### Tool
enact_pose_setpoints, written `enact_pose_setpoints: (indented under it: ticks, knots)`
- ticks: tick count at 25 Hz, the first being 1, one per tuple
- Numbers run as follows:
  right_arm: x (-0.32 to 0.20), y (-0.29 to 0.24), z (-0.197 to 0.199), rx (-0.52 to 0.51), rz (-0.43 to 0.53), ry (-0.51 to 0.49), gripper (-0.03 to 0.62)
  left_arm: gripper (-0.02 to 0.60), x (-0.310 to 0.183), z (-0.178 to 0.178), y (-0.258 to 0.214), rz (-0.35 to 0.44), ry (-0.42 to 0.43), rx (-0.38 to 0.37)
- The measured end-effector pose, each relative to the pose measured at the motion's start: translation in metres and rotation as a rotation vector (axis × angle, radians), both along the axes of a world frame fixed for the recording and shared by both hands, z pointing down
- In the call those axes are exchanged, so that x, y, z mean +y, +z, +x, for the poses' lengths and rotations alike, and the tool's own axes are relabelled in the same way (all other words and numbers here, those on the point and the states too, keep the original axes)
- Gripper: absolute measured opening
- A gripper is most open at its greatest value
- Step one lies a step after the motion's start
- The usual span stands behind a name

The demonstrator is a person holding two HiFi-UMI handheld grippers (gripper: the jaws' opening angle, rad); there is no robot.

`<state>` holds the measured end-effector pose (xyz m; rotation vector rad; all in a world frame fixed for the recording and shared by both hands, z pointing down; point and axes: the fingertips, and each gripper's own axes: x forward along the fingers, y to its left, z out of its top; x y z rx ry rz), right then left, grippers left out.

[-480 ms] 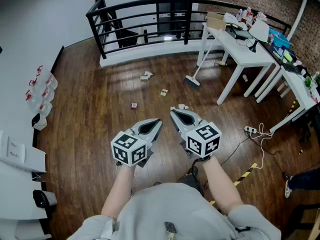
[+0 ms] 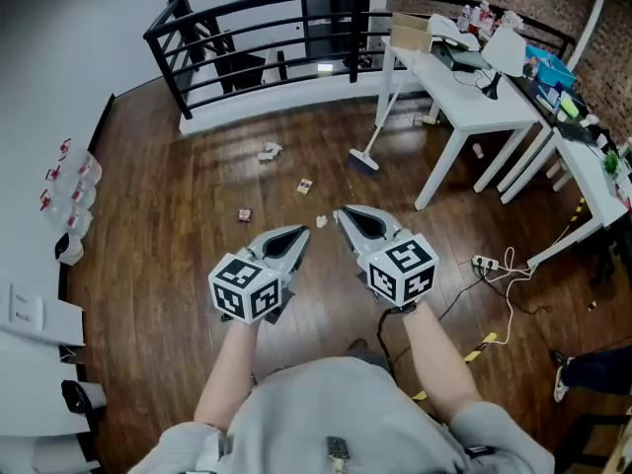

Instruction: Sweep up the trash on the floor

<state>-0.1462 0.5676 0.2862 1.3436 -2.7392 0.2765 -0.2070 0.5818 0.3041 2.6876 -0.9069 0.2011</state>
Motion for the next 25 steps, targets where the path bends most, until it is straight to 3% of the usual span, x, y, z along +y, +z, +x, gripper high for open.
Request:
enact_pose_setpoints:
  ticks: [7,14,20,25]
  knots:
    - [-0.041,-0.005,0.104,-0.026,-0.005,0.034,0.000,0.005,-0.047,0.077,-0.006,-0.006,-0.023,-0.004]
    - [-0.091,0.009,0.175,-0.022,-0.022,0.099,0.000,0.005,-0.109,0.141,0.013,-0.026,0.023,-0.008]
    - [-0.168,0.019,0.219,0.030,-0.039,0.155,0.000,0.005,-0.190,0.195,0.028,-0.043,0.083,0.039]
    - [-0.257,0.012,0.255,0.055,-0.051,0.181,0.000,0.005,-0.280,0.234,0.029,-0.033,0.094,0.022]
